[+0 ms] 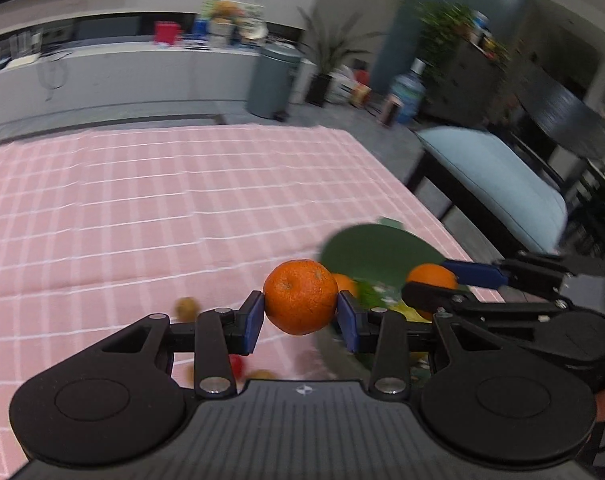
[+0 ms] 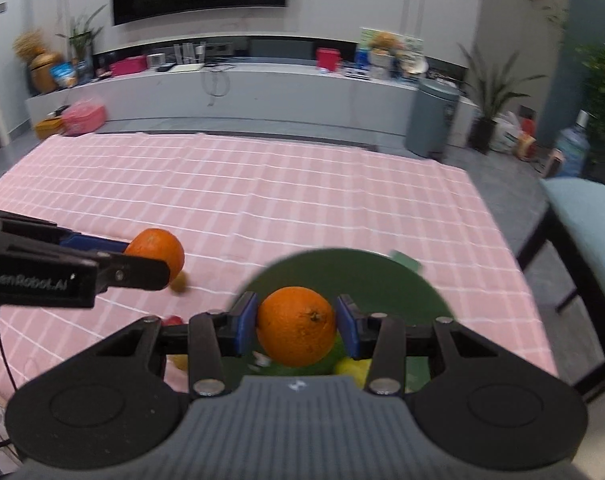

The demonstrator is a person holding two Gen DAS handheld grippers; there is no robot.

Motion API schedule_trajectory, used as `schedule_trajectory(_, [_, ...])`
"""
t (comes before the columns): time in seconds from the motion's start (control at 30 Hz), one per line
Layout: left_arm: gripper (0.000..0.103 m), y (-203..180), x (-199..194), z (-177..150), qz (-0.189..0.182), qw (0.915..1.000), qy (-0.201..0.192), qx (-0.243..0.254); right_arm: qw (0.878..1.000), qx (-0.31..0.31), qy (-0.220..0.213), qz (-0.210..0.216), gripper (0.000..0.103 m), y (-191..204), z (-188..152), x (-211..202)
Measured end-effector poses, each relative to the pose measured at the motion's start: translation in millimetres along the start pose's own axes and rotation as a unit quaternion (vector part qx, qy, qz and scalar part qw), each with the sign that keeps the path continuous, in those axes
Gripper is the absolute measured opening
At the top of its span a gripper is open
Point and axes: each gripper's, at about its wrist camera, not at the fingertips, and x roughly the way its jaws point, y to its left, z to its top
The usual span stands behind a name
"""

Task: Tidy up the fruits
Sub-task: 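Carry the orange in the left gripper to the colander while the right carries its orange, then lower the orange into the colander with the left gripper while the right releases its orange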

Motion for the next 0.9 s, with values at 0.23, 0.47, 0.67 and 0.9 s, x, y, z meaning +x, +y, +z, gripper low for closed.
schedule_trajectory(0.23, [0.045,-43.4,37.9,4.2,-0.016,0.9978,0.041,0.049,0.999,0.013,0.022,-0.035,0.040,-41.0,-19.0,-2.7])
schedule_trajectory(0.47, [0.045,-70.2,67.5,5.5,-0.018,0.9925,0.081,0.090,0.998,-0.002,0.045,-0.045,0.040,-57.2,-30.7,12.7])
schedule_trajectory(0.67, [0.045,-74.9,82.5,4.6,-0.011,0.9894,0.101,0.104,0.997,-0.021,0.067,-0.039,0.040,-57.1,-33.0,34.3])
schedule_trajectory(0.9, [0.045,-72.8,87.8,11.0,-0.012,0.9911,0.091,0.097,0.996,-0.035,0.070,-0.046,0.041,-57.0,-30.0,43.6])
